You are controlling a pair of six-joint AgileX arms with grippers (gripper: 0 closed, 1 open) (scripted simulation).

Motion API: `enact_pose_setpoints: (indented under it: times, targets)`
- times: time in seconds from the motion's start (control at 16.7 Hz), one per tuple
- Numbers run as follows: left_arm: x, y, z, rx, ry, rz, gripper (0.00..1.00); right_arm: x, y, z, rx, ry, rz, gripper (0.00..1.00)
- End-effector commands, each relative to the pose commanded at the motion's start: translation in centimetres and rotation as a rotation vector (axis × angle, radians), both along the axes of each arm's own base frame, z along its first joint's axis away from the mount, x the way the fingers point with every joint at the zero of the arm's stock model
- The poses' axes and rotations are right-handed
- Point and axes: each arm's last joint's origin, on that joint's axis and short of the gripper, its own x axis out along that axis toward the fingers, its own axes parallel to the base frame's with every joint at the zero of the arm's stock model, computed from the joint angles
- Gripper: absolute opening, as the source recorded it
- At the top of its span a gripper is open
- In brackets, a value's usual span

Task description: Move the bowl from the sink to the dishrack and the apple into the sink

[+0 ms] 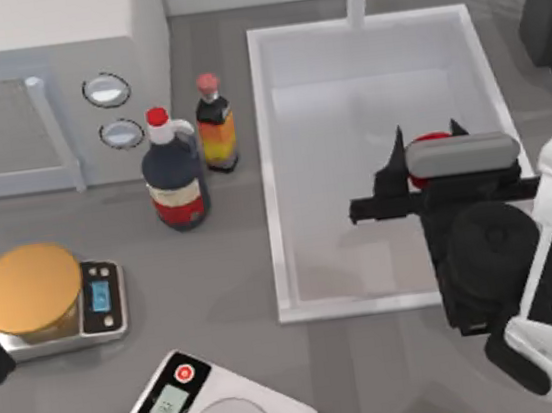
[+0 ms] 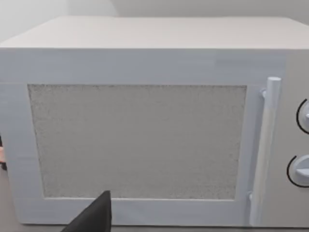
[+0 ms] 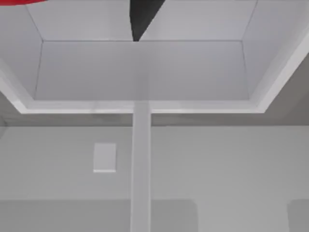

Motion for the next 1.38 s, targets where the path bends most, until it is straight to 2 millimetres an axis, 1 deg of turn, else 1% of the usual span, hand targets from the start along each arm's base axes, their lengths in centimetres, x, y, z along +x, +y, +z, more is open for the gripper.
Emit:
enact_pose_setpoints:
  times: [0.6,0.66,1.2,1.32,1.38]
  targets:
    - [0.0,0.0,0.0,0.000,0.000,0.000,1.00,0.0,0.0,0.0,0.000,0.000,0.000,0.98]
    - [0.0,0.0,0.0,0.000,0.000,0.000,1.00,0.0,0.0,0.0,0.000,0.000,0.000,1.00]
    - [0.0,0.0,0.0,0.000,0.000,0.000,1.00,0.0,0.0,0.0,0.001,-0.001,0.001,1.00]
    - [0.0,0.0,0.0,0.000,0.000,0.000,1.00,-0.3,-0.5,0.3,-0.015,0.019,0.016,1.00]
    - [0.0,0.0,0.0,0.000,0.000,0.000,1.00,-0.5,-1.1,0.6,-0.031,0.039,0.028,1.00]
